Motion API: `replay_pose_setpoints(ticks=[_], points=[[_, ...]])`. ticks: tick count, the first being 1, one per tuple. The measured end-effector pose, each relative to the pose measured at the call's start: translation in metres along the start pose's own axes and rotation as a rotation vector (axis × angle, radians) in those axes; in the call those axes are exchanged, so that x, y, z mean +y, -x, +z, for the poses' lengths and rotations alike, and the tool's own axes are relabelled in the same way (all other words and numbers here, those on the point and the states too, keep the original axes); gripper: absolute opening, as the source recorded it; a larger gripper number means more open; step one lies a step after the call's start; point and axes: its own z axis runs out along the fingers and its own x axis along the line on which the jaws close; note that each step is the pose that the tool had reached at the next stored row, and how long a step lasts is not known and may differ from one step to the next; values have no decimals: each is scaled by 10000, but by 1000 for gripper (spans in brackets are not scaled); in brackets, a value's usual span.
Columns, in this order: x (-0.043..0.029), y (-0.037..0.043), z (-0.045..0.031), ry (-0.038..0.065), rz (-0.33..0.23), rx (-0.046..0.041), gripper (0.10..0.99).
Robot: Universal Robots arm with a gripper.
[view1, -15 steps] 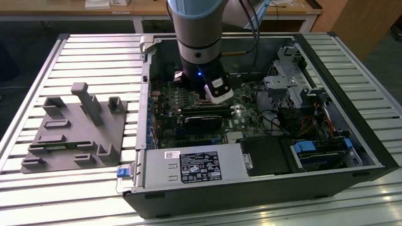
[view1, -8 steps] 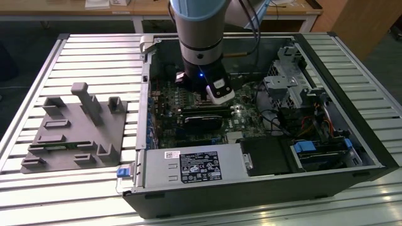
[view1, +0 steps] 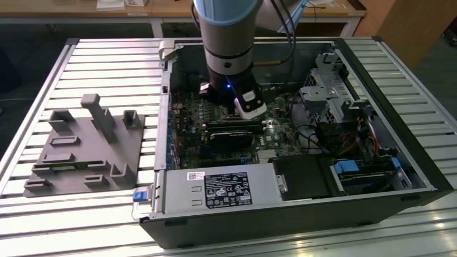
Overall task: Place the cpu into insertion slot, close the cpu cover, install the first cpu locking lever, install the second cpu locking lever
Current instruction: 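Install the second cpu locking lever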
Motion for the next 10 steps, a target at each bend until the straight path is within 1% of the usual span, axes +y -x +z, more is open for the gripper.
replay_pose_setpoints(ticks=[1,2,3,6,10], points=[[-1,1,2,-26,35,142,106],[-1,3,4,-57,76,303,106],[-1,3,5,-74,103,408,106],[-5,3,22,-72,103,410,106],[-23,-1,86,-74,103,412,106]])
